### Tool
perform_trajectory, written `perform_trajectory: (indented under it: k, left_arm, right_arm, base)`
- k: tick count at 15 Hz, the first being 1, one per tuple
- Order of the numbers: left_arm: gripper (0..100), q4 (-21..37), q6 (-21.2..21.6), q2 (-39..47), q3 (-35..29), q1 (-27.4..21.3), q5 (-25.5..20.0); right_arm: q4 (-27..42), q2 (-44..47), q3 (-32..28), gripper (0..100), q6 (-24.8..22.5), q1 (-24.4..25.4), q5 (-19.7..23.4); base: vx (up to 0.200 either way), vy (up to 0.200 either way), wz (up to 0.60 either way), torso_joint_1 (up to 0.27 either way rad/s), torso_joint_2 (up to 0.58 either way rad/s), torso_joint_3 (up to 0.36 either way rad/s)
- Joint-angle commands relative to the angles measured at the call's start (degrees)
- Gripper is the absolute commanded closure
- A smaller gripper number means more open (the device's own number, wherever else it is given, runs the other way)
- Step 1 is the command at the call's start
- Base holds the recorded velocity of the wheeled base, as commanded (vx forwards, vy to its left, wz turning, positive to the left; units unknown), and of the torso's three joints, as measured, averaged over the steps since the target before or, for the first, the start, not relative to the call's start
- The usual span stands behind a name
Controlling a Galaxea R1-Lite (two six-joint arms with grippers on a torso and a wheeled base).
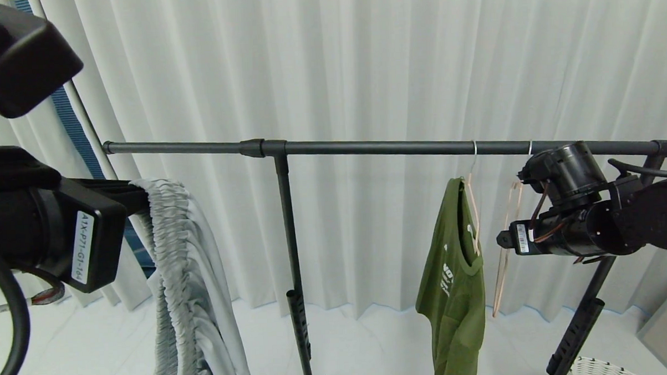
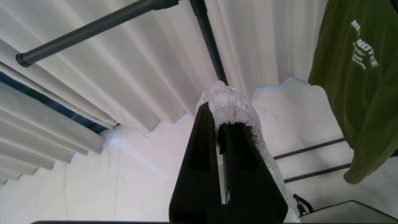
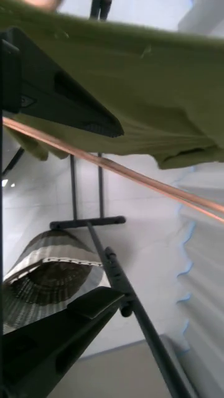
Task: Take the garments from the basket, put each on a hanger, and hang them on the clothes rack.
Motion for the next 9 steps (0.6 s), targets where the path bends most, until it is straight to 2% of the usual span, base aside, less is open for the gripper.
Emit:
perform_trajectory:
  k: [1, 7, 9]
  left_arm:
    - [100, 0.0, 0.0, 0.1, 0.1, 0.1, 0.0]
    - [100, -0.1, -0.2, 0.1, 1.0, 0.1, 0.0]
    - [100, -2.3, 0.0, 0.2, 2.1, 0.1, 0.0]
  right_arm:
    - [0.1, 0.5, 0.3, 0, 0.0, -0.7, 0.0]
    - [0.2, 0.4, 0.3, 0, 0.1, -1.2, 0.0]
    - [0.7, 0.1, 0.3, 0, 0.2, -1.3, 0.0]
  base:
    - [0.0, 0.0, 0.0, 0.0, 0.0, 0.0]
    - [0.0, 0.0, 0.0, 0.0, 0.0, 0.0]
    - [0.0, 0.0, 0.0, 0.0, 0.0, 0.0]
